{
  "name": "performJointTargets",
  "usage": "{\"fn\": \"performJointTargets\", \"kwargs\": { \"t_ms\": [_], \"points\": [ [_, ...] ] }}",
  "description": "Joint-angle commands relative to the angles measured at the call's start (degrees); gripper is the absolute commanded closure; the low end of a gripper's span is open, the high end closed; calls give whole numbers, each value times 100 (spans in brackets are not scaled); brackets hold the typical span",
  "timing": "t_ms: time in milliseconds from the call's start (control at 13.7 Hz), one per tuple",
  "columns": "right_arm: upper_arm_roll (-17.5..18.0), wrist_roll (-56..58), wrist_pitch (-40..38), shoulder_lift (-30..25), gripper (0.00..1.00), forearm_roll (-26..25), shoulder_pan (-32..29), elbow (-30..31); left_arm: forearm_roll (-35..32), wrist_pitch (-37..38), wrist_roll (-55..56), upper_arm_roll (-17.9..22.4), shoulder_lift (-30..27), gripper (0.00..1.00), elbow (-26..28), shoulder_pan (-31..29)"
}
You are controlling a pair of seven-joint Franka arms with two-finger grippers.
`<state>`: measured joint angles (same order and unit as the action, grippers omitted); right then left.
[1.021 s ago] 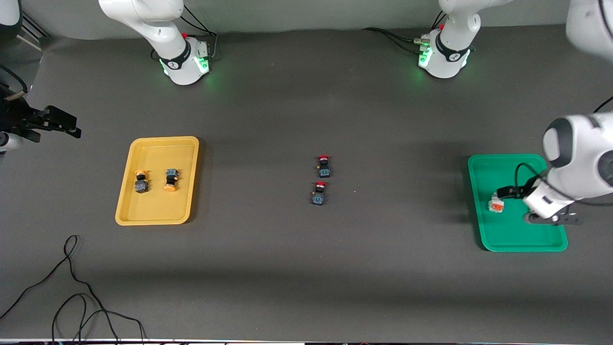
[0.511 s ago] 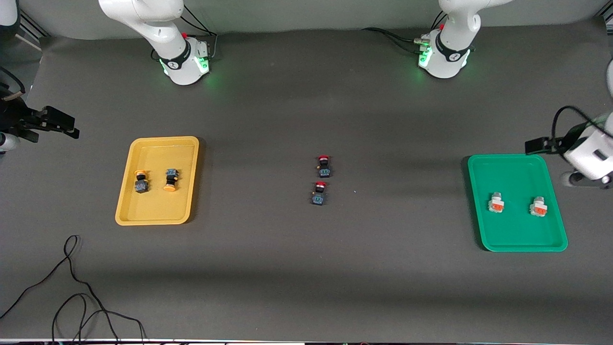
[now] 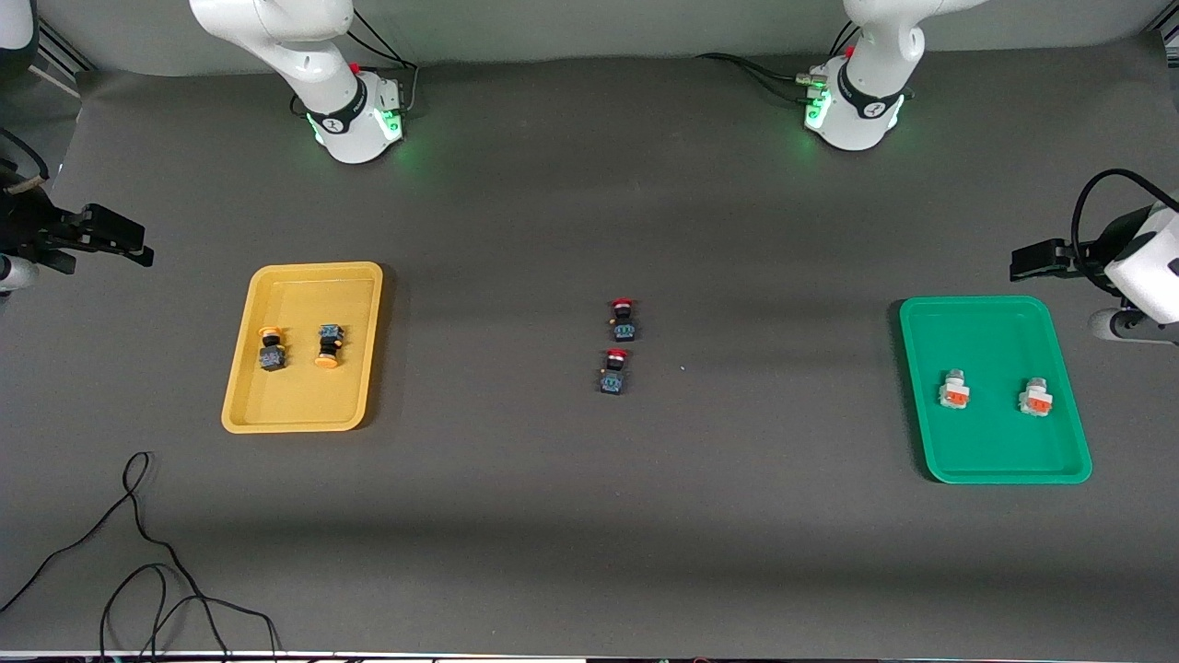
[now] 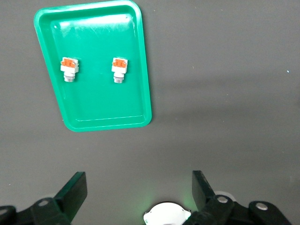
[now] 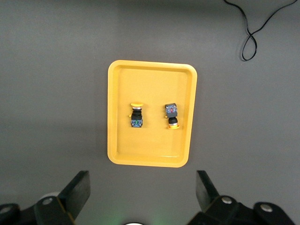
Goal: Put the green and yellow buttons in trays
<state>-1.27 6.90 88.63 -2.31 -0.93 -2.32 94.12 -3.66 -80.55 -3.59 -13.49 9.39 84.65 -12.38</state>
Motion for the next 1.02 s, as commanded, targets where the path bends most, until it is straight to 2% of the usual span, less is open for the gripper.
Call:
{"fn": "performJointTargets", "kwargs": {
  "t_ms": [0,365,438,657,803,948],
  "points": [
    [-40,-101,-56,3,0,84,38,-43,58,206,42,-31,80,0,-168,34],
    [-49,-83,-65,3,0,84,38,-43,58,242,60,-216,37,0,-142,52],
    [-40,-92,-65,3,0,84,47,-43,41,224,60,-120,1,0,-142,304],
    [-40,-92,-65,3,0,84,47,-43,58,172,51,1222,-60,0,-142,1621],
    [-40,-92,-65,3,0,84,47,-43,67,-143,-19,1366,-200,1,32,1748],
    [-40,-83,-65,3,0,76,47,-43,294,-801,-28,1366,-525,0,576,1739]
  ]
}}
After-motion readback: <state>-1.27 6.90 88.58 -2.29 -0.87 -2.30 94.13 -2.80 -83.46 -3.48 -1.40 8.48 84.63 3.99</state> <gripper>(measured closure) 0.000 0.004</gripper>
